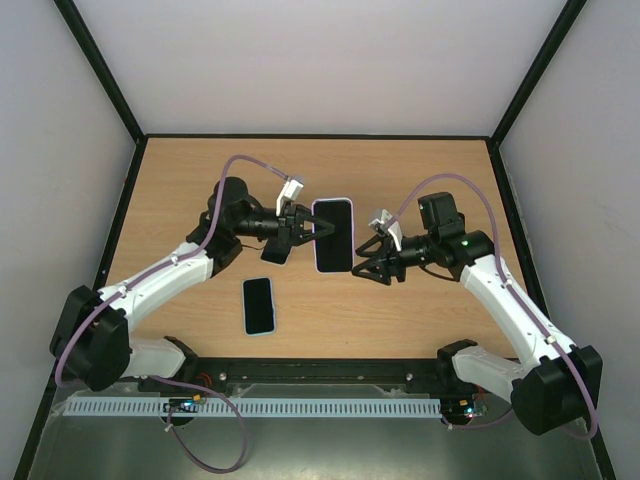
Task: Take the phone out of the phone case
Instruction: Remove the phone case from the phone.
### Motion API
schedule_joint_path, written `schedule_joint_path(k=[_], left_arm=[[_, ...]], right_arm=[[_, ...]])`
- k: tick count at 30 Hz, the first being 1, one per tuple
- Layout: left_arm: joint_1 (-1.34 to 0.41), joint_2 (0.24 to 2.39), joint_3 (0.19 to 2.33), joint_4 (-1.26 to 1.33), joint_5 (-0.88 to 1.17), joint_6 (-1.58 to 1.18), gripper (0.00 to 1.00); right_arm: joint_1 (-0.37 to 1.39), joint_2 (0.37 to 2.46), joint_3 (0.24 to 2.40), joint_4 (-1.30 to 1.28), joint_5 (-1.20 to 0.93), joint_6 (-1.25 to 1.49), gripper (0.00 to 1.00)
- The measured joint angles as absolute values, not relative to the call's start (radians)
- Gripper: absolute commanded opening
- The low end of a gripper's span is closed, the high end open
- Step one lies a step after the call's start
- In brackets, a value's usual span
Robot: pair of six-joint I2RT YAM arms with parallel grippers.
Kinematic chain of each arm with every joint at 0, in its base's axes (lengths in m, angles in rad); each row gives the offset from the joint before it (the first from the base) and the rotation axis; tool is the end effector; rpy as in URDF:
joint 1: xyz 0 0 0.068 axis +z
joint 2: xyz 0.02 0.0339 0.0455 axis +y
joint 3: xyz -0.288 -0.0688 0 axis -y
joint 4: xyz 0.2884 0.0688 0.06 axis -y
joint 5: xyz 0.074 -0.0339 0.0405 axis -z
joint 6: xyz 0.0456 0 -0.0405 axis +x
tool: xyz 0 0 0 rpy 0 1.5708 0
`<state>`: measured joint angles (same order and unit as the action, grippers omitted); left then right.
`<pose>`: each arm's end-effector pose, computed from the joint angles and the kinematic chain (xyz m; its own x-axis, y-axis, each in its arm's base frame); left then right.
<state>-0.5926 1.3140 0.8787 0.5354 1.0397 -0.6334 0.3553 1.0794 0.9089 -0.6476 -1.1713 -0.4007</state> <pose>0.2520 -0.2171 0.3346 -0.5218 -0.0100 -0.8530 0.8507 -0.0806 -0.5195 0.2115 0.1233 0.3107 -0.3470 -0.2906 -0.8917 -0.9352 0.0350 0.3525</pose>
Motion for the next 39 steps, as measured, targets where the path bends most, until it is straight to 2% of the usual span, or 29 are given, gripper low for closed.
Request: schedule_joint_path(k=[11,26,39], left_arm=[[-0.593,1.32,0.88,0.543,1.043,-0.62,0.02],[-0.609,1.32,0.88,0.538,1.056,-0.625,0.02],[-0.618,1.32,0.88,0.513,1.055,-0.635,0.02]], right_arm=[[0.355,1.082,0.908,-0.648,-1.169,-0.371,0.68],[0.355,1.087,0.908,-0.701,-1.214,-0.473,0.7],[0.355,1.087,0.916,-0.699,-1.277,-0.482,0.67]])
